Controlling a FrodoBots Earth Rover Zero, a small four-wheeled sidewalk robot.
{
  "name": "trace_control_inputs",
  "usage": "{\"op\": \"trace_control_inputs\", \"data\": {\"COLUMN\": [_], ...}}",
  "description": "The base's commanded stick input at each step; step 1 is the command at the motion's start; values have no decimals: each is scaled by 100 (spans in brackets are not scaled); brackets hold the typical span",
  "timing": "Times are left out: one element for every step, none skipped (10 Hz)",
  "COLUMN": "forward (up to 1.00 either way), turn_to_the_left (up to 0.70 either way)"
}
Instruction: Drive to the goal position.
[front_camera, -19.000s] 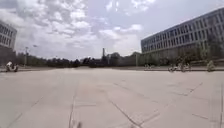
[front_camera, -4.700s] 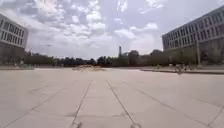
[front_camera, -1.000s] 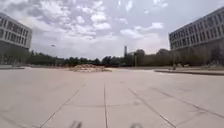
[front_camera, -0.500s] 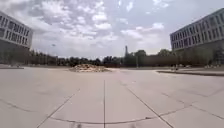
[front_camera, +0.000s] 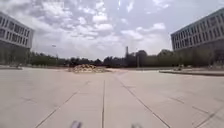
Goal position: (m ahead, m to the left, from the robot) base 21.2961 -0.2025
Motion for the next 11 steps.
{"op": "trace_control_inputs", "data": {"forward": [93, 90, 90, 90, 90, 90, 90, 90, 90, 90, 90], "turn_to_the_left": [4, 4, 4, 4, 4, 4, 4, 4, 4, 4, 4]}}
